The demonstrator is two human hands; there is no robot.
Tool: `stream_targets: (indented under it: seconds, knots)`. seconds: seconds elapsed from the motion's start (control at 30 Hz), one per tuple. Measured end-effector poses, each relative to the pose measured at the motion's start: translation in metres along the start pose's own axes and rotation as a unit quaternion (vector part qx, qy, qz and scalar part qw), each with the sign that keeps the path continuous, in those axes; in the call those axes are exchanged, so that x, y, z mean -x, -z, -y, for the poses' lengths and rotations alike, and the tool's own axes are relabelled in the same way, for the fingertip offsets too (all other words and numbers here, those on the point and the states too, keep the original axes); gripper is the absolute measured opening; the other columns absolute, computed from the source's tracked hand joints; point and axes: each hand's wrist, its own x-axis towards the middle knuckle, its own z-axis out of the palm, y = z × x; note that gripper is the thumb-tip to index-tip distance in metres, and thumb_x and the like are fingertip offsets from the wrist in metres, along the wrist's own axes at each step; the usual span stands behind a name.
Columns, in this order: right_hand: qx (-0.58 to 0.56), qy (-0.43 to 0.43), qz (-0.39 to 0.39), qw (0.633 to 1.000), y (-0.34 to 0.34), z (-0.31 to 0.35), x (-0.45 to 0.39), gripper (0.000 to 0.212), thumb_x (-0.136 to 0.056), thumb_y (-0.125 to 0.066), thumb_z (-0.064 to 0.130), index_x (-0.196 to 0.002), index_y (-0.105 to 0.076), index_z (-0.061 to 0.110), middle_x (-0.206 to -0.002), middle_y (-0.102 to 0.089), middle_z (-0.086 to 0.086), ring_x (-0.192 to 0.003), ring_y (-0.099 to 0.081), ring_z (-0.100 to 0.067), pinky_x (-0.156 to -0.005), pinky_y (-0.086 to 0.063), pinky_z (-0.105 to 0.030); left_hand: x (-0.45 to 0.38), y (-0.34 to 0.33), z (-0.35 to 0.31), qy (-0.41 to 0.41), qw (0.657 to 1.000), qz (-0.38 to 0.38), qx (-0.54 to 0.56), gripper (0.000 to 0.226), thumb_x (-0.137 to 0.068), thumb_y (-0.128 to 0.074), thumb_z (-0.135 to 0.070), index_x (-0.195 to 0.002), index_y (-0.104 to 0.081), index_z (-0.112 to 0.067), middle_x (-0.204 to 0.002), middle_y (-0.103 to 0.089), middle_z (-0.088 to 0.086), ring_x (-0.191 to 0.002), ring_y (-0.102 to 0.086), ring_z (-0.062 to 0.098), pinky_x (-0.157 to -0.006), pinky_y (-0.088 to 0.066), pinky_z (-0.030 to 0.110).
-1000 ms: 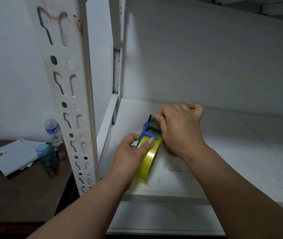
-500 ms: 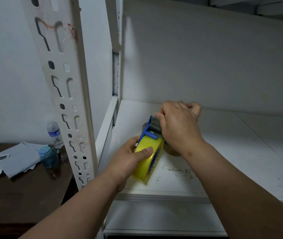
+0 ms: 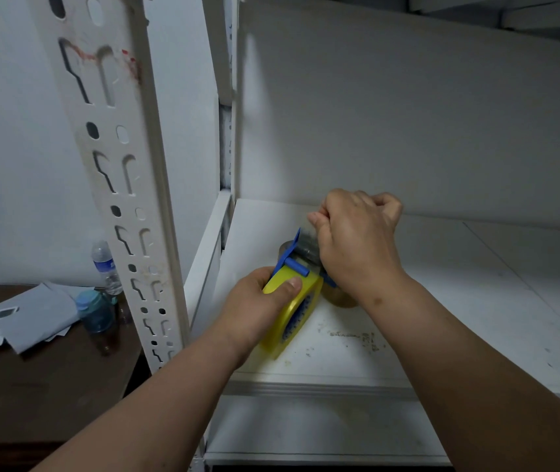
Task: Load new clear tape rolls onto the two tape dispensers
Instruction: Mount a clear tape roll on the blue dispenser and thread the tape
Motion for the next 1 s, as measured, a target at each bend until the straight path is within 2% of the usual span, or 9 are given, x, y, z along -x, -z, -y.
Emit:
stream_targets:
  seconds: [0.13,0.3,0.4,0.5,0.63,0.73,0.83,0.9,1.0]
  knots:
    - [-0.027,-0.015,-0.007,1.0,0.01,-0.001,-0.01,0.022,-0.092,-0.052,0.026,-0.074,-0.042,0.021,-0.074,-0.052,0.007,-0.077,-0.051,-0.019,-0.079,-0.014,-0.031,-0.002,-0.001,-0.006,0.017,1.0,0.019,-0.011,0.003,-0.091,-0.064,-0.033,-0.092,-0.066,-0.031,-0.098,-0.073,0.001,-0.093,-0.069,0.02,-0.085,-0.055,0.038]
    - [-0.033,-0.006,0.008,0.999,0.019,-0.004,-0.014,0.022,-0.095,-0.049,0.028,-0.075,-0.043,0.021,-0.074,-0.055,0.004,-0.077,-0.051,-0.019,-0.081,-0.014,-0.03,-0.006,0.001,-0.009,0.052,0.997,0.05,0.0,0.015,-0.09,-0.066,-0.031,-0.101,-0.068,-0.022,-0.1,-0.075,0.007,-0.092,-0.071,0.026,-0.089,-0.056,0.044]
    - [-0.051,-0.02,0.011,0.998,0.022,-0.009,-0.015,0.021,-0.096,-0.048,0.028,-0.076,-0.045,0.02,-0.077,-0.059,0.002,-0.08,-0.054,-0.021,-0.085,-0.017,-0.032,-0.007,0.0,-0.004,0.038,0.999,0.02,-0.01,0.022,-0.085,-0.071,-0.035,-0.096,-0.07,-0.017,-0.095,-0.075,0.011,-0.086,-0.072,0.025,-0.081,-0.056,0.04]
    - [-0.057,-0.02,0.002,0.998,0.027,-0.011,-0.019,0.02,-0.095,-0.048,0.029,-0.078,-0.046,0.02,-0.08,-0.061,0.001,-0.083,-0.054,-0.021,-0.088,-0.019,-0.033,-0.007,-0.003,0.001,0.013,0.999,-0.039,-0.026,0.043,-0.075,-0.077,-0.048,-0.084,-0.067,-0.008,-0.087,-0.071,0.019,-0.073,-0.065,0.022,-0.066,-0.051,0.035]
    - [-0.07,-0.025,-0.002,0.997,0.032,-0.012,-0.022,0.02,-0.096,-0.048,0.029,-0.078,-0.047,0.02,-0.079,-0.06,0.002,-0.082,-0.053,-0.02,-0.091,-0.021,-0.035,-0.007,-0.004,0.0,0.009,0.998,-0.061,-0.03,0.048,-0.072,-0.077,-0.054,-0.078,-0.064,-0.008,-0.083,-0.071,0.018,-0.07,-0.066,0.023,-0.062,-0.051,0.033]
    - [-0.077,-0.035,-0.003,0.996,0.032,-0.013,-0.022,0.021,-0.096,-0.048,0.03,-0.077,-0.047,0.02,-0.078,-0.059,0.003,-0.08,-0.053,-0.018,-0.091,-0.021,-0.034,-0.006,-0.002,0.0,0.011,0.998,-0.053,-0.034,0.036,-0.082,-0.067,-0.054,-0.086,-0.071,-0.018,-0.085,-0.074,0.009,-0.078,-0.071,0.023,-0.066,-0.055,0.033]
    - [-0.081,-0.039,-0.002,0.996,0.031,-0.014,-0.023,0.022,-0.096,-0.047,0.03,-0.077,-0.047,0.02,-0.078,-0.059,0.002,-0.08,-0.053,-0.018,-0.09,-0.02,-0.033,-0.004,0.005,0.004,0.028,0.999,0.021,0.011,0.026,-0.084,-0.066,-0.041,-0.101,-0.07,-0.022,-0.096,-0.074,0.006,-0.088,-0.07,0.024,-0.074,-0.054,0.034]
    - [-0.076,-0.034,-0.004,0.997,0.031,-0.014,-0.024,0.022,-0.096,-0.048,0.03,-0.077,-0.047,0.02,-0.078,-0.06,0.002,-0.08,-0.053,-0.019,-0.089,-0.019,-0.033,-0.003,0.009,0.008,0.028,0.998,0.05,0.039,0.036,-0.073,-0.067,-0.036,-0.106,-0.069,-0.021,-0.1,-0.075,0.008,-0.093,-0.07,0.027,-0.078,-0.054,0.036]
    - [-0.066,-0.015,-0.014,0.998,0.03,-0.011,-0.023,0.021,-0.095,-0.049,0.029,-0.076,-0.047,0.019,-0.077,-0.058,0.002,-0.08,-0.053,-0.02,-0.085,-0.018,-0.032,-0.003,0.01,0.013,0.018,0.996,0.058,0.062,0.039,-0.077,-0.071,-0.036,-0.111,-0.068,-0.018,-0.103,-0.076,0.009,-0.096,-0.071,0.029,-0.082,-0.056,0.04]
